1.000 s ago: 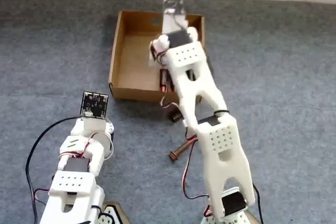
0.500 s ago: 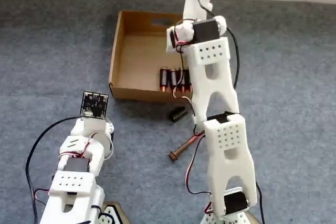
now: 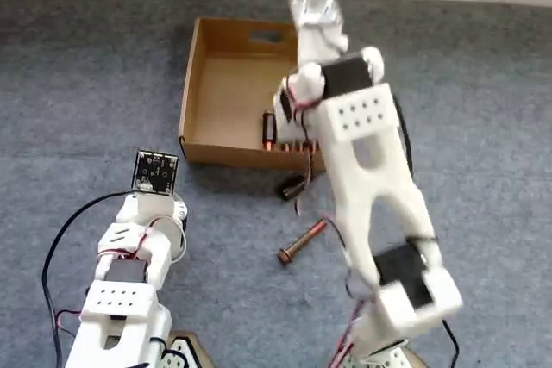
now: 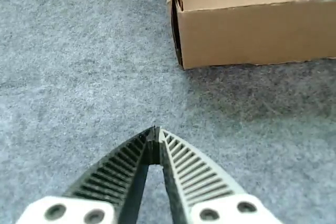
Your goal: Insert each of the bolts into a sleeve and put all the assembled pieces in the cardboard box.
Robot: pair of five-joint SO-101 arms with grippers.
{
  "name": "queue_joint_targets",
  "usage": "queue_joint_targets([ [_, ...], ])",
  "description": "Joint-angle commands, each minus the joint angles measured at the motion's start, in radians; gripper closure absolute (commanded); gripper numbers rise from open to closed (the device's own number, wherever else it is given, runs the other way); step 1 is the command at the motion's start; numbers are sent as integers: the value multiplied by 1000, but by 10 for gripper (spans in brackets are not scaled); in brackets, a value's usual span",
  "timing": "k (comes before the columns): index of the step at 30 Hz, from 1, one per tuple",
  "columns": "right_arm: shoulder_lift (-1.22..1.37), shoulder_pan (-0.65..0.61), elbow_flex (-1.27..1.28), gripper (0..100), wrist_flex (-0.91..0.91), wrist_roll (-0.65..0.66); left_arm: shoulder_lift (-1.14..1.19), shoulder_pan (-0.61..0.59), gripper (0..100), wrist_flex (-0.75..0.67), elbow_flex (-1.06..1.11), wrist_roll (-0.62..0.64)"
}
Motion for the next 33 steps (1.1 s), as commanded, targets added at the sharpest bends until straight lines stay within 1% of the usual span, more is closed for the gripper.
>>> queue_joint_targets([
  [1, -226, -22, 383, 808, -153, 35, 2, 12, 991, -20, -41, 9],
  [3, -302, -25, 562, 808, -257, 51, 2, 12, 991, -20, -41, 9],
  [7, -375, -27, 819, 804, -438, 97, 2, 12, 991, -20, -41, 9],
  [12, -380, -82, 966, 796, -601, 147, 2, 12, 991, -20, -41, 9],
  [17, -378, -87, 1006, 721, -723, 158, 2, 12, 991, -20, -41, 9],
  [25, -371, -90, 1010, 721, -785, 153, 2, 12, 991, -20, -41, 9],
  [33, -183, -87, 963, 721, -812, 153, 2, 12, 991, -20, -41, 9],
])
